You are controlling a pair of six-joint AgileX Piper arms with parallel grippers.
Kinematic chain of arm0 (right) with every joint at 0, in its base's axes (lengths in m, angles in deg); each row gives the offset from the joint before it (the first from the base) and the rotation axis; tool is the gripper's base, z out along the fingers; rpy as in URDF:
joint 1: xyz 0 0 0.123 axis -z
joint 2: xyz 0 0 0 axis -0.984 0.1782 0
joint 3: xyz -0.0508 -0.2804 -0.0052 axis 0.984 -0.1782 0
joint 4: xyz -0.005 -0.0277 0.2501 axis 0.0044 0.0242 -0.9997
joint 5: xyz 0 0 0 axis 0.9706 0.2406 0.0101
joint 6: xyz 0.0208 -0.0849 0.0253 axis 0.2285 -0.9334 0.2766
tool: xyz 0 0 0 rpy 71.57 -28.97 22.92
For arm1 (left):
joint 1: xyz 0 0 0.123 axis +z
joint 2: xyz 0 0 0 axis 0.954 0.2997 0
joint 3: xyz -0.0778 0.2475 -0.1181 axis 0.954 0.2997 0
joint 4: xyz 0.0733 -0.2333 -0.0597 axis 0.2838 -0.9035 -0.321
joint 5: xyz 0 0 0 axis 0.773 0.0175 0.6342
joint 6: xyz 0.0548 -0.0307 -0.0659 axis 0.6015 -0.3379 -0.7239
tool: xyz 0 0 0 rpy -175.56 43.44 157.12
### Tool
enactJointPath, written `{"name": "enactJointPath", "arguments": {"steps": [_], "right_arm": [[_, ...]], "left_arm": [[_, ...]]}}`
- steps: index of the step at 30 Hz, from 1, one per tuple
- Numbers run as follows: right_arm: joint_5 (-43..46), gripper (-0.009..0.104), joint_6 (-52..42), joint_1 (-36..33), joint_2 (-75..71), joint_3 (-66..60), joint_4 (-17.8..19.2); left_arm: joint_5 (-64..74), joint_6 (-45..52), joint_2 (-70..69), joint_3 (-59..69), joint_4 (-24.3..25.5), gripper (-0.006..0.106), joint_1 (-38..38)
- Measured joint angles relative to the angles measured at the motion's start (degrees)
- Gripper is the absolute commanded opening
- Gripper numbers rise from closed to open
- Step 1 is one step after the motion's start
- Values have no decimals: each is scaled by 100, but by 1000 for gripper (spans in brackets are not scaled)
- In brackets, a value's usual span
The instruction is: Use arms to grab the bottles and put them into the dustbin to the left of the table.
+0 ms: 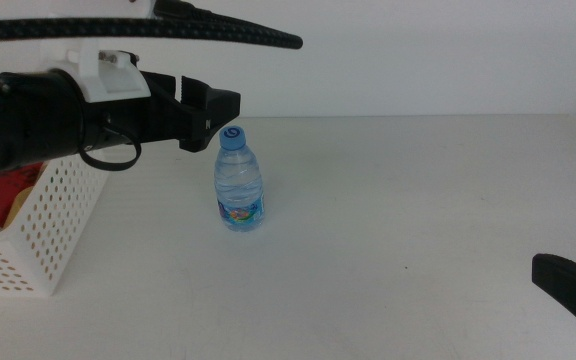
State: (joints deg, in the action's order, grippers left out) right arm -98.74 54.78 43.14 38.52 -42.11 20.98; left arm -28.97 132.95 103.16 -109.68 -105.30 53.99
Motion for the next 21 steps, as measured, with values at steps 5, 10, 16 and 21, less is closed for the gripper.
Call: {"name": "enactJointPath", "arguments": {"steps": [5,10,16,21], "right_arm": [[0,68,0,0,0,0,0],[-4,68,0,0,0,0,5],[-4,68,-2,0,0,-1,5],[-4,68,-6,0,0,-1,5]], "left_arm": [[-413,-244,21,0,551,89,-230],[-935,-1676,21,81,2039,89,-842],[-2225,-3244,21,780,3230,89,-1251],[-2844,-3656,40,1318,3489,89,-1264]]}}
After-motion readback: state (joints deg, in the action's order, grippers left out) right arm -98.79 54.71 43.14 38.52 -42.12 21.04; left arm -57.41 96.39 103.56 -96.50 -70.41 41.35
